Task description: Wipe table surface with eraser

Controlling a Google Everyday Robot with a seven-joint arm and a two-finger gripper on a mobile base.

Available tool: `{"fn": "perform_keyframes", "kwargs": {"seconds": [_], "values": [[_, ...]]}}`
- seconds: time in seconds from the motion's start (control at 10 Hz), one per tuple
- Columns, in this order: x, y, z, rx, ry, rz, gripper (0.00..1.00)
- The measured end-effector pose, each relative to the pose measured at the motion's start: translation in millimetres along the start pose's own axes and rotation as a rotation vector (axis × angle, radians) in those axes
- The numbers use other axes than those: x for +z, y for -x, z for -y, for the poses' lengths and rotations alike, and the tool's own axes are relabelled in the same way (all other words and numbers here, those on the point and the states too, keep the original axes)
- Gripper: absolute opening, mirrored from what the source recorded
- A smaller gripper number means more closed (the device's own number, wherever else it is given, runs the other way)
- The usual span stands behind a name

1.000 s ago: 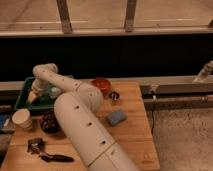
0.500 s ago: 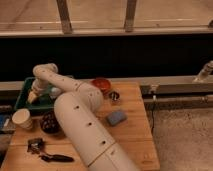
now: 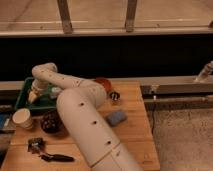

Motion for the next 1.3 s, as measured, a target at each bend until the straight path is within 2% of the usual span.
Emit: {"fn": "perform_keyframes", "kwargs": {"seconds": [0.1, 0.3, 0.8, 0.9, 1.1, 1.3], "values": [[-21.9, 2.5, 0.7, 0.003, -0.040, 0.013, 0.00], [-54.7, 10.9, -4.0, 0.006, -0.077, 0.027, 0.00], [-56.8, 12.8, -6.7, 0.003, -0.079, 0.026, 0.00], [-58.9, 11.9, -4.5, 0.016, -0.095, 0.015, 0.00], [-82.4, 5.5, 10.3, 0.061, -0.164, -0.006, 0.00], [-128.2, -19.8, 33.9, 0.123, -0.248, -0.017, 0.00]]}}
